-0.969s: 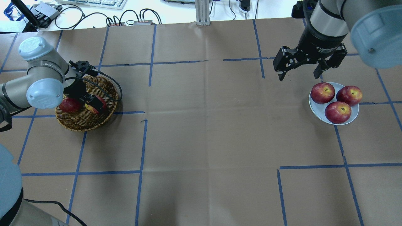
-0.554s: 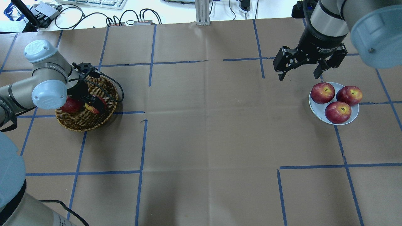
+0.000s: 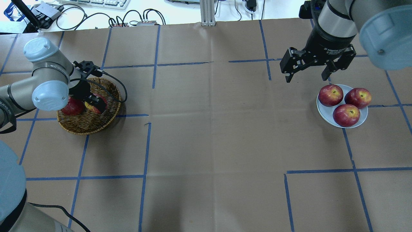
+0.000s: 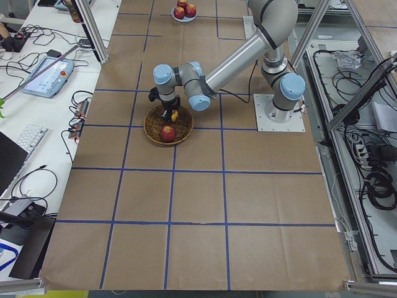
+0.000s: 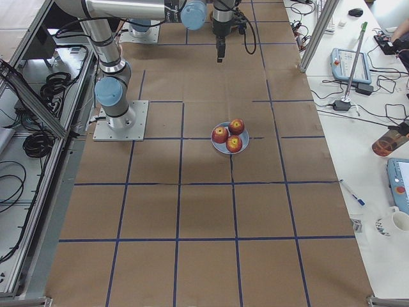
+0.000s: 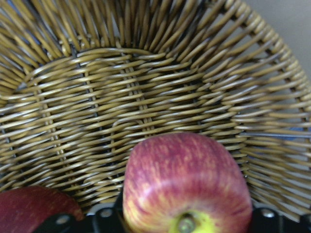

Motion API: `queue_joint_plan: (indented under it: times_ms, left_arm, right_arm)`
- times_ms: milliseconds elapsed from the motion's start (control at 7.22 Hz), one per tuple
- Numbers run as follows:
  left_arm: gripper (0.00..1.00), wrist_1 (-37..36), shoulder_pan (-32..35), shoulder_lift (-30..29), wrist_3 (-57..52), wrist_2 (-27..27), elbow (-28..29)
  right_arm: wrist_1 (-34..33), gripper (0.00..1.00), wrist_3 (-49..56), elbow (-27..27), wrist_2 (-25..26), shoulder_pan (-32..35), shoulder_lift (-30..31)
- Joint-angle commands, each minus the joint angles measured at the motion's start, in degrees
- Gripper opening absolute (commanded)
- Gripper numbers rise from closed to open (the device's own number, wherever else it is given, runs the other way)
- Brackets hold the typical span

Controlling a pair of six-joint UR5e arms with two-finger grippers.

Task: Transfer apple from basket to plate
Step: 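Lift the apple out of the basket and carry it toward the table center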

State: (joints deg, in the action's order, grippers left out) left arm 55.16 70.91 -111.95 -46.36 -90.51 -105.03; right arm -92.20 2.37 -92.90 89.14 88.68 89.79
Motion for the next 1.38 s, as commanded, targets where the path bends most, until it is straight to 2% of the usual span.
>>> queue_joint_plan:
  times_ms: [0,277,554,831,1246]
  left_arm:
    - [0.51,5.10,3.85,5.57,8.16,-0.02,1.83]
    - [0.51,16.68,13.33,7.44,23.87,-0.11,9.01]
    - [0.51,23.04,21.68,5.43,38.02,-0.72,16.48]
    - [0.51,23.33,29.86,0.44,50.17,-1.43,20.72]
    - [0.51,21.06,38.06,-9.13,58.48,-1.43,24.25]
  right_arm:
    - [0.00,1.00,0.09,-0.09,-0.10,0.00,0.04]
    - [0.00,1.00,0.09,0.00,-0.02,0.00,0.04]
    - [0.00,1.00,0.09,0.00,0.07,0.00,0.04]
    - [0.00,1.00,0.09,-0.09,-0.02,0.00,0.04]
    - [0.09,1.00,0.09,-0.09,-0.02,0.00,0.04]
